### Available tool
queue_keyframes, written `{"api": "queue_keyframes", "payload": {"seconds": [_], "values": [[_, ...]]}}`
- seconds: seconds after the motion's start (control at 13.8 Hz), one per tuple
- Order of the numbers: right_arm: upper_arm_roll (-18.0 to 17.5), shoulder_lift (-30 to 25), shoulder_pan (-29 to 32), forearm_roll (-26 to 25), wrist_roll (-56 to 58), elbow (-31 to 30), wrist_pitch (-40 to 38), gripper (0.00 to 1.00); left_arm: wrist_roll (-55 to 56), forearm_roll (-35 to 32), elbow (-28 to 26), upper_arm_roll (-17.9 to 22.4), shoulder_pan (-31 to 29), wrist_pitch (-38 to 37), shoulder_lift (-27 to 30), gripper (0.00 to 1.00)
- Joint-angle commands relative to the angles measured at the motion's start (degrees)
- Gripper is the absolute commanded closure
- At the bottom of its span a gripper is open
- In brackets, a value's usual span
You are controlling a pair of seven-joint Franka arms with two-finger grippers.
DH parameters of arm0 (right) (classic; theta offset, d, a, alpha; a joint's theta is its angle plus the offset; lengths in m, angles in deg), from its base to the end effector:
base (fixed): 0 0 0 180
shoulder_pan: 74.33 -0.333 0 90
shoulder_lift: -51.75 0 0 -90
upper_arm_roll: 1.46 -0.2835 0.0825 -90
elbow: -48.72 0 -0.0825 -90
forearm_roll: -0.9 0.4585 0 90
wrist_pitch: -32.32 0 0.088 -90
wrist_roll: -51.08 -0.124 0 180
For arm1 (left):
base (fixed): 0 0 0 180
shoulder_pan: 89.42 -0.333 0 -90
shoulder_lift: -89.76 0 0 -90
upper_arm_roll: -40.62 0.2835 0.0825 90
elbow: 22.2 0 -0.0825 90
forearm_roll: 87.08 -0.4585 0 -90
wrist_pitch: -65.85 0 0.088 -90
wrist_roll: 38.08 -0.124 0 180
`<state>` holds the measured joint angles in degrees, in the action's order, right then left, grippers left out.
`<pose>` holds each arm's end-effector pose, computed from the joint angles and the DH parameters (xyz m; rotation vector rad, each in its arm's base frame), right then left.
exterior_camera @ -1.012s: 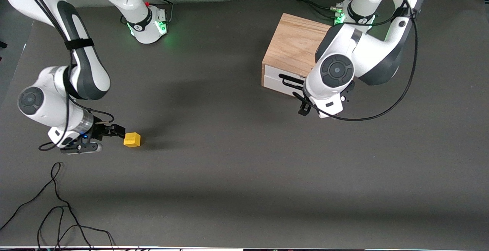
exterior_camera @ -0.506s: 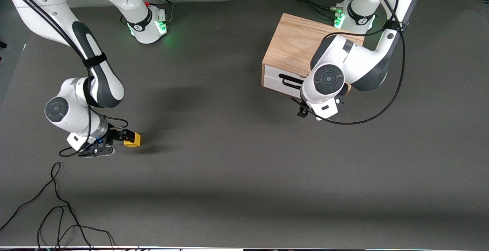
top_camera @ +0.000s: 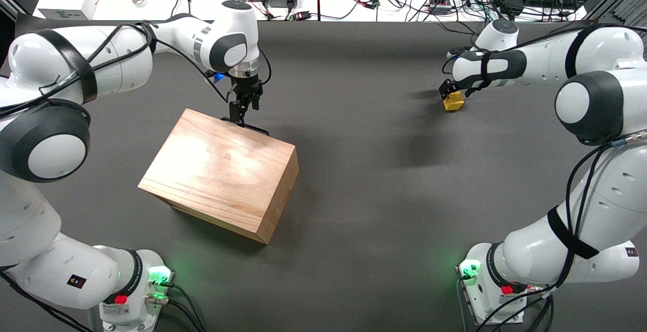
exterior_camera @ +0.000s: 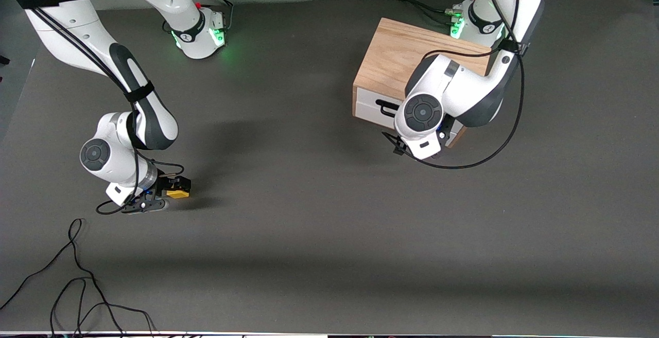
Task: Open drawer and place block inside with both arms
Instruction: 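Hook the drawer handle with the left gripper while the right gripper lowers onto the cube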
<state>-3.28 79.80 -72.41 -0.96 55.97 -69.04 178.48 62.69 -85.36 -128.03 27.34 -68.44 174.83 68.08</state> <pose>0.6208 0.0004 0.0882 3.1336 0.1674 0.0100 0.5280 -0.3629 0.2133 -2.3927 -1.5977 0.3263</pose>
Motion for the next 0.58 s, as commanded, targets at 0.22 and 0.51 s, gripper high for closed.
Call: {"api": "queue_keyframes", "payload": {"seconds": [0.22, 0.51], "values": [[0.4, 1.0, -0.6, -0.5, 1.0, -1.8, 3.9, 0.0, 1.4, -2.4, -0.4, 0.3, 0.9, 1.7, -1.0, 0.0], [0.4, 1.8, -0.5, -0.6, 1.7, -1.8, 5.1, 0.0, 1.1, -2.6, 0.0, 0.3, 0.8, 3.3, -1.0, 0.0]]}}
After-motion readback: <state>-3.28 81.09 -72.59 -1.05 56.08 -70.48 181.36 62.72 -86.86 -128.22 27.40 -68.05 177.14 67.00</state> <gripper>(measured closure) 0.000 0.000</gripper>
